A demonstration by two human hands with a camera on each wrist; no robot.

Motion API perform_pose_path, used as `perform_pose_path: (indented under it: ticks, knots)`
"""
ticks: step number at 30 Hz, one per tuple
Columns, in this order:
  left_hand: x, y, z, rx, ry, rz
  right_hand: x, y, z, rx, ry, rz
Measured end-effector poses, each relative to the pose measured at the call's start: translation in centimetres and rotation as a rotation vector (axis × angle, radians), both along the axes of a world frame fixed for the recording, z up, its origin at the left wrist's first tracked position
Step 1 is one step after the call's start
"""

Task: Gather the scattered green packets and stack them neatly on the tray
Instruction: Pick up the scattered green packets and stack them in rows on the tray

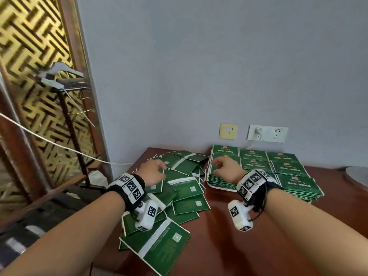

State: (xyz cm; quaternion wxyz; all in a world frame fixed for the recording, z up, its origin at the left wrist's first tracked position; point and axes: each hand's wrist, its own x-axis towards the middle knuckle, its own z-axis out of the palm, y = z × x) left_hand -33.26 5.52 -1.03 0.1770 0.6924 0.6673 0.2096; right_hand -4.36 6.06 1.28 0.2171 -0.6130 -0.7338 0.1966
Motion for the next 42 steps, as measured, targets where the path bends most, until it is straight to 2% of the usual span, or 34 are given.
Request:
perform_pose_path:
  ticks: [9, 16, 29, 36, 42]
  knots:
    - [-6.5, -2.0, -3.1, -0.064, 0.033, 0.085, -8.9, 1.6, -3.2, -0.113, -0.005, 0.149]
    - [-7.6, -1.6, -4.7, -0.1, -0.009, 0.017, -12.8, 1.6, -4.9, -0.223, -0.063, 0.2]
    - [-7.5, -1.1, -5.8, -0.111, 0.046, -0.033, -13.9, 2.5, -6.2, -0.341, 0.115, 0.174]
    - [-6.9, -1.2, -5.0, -0.108, 0.18, -0.03, -13.6, 2.5, -5.7, -0.388, 0.159, 0.134]
    - [-6.7, -1.8, -4.2, -0.066, 0.134, -0.007, -12.6, 1.9, -4.9, -0.502, 0.265, 0.086]
